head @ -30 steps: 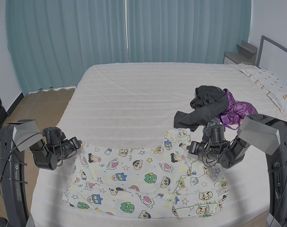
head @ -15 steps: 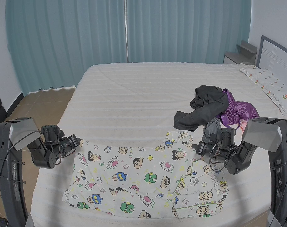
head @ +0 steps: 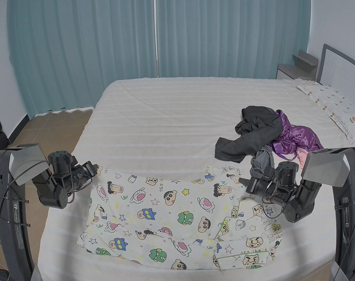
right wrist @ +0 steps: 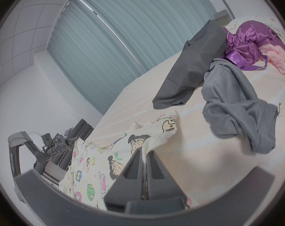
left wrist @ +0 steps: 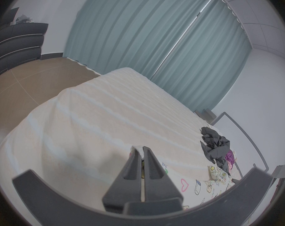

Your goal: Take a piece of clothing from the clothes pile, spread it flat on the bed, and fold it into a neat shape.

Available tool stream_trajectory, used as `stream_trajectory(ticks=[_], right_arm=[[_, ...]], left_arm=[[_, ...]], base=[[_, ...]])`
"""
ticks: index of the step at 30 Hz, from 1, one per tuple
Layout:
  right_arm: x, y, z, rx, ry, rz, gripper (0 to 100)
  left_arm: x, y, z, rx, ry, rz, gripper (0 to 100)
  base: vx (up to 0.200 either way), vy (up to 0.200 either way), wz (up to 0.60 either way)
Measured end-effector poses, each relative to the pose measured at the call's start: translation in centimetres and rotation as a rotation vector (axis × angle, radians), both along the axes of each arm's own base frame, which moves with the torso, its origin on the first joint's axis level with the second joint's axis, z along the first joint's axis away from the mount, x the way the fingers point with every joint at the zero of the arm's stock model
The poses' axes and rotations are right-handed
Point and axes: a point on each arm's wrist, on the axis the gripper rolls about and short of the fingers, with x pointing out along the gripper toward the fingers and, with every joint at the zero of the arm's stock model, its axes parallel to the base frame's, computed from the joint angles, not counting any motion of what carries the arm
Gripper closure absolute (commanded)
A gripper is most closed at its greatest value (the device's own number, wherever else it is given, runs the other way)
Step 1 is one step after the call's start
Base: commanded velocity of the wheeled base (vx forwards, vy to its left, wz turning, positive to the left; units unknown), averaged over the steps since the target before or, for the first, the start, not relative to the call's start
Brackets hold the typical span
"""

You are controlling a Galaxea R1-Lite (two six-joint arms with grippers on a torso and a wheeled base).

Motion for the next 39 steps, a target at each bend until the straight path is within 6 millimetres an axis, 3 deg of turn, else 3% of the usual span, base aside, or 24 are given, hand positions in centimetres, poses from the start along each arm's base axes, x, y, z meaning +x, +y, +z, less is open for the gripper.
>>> stream_trajectory(ticks=[16,39], right_arm=[[-3.6,-0.4,1.9,0.017,-0.031,0.056,100],[-10.1,-0.9,2.7,-0.147,0.033,0.157,100]], left_arm=[[-1.1,0.3,0.0,0.078,0.006,-0.059,100],[-7.0,0.5,0.9,0.093,-0.01,-0.052,100]], base=[[0.0,0.0,0.0],[0.0,0.0,0.0]])
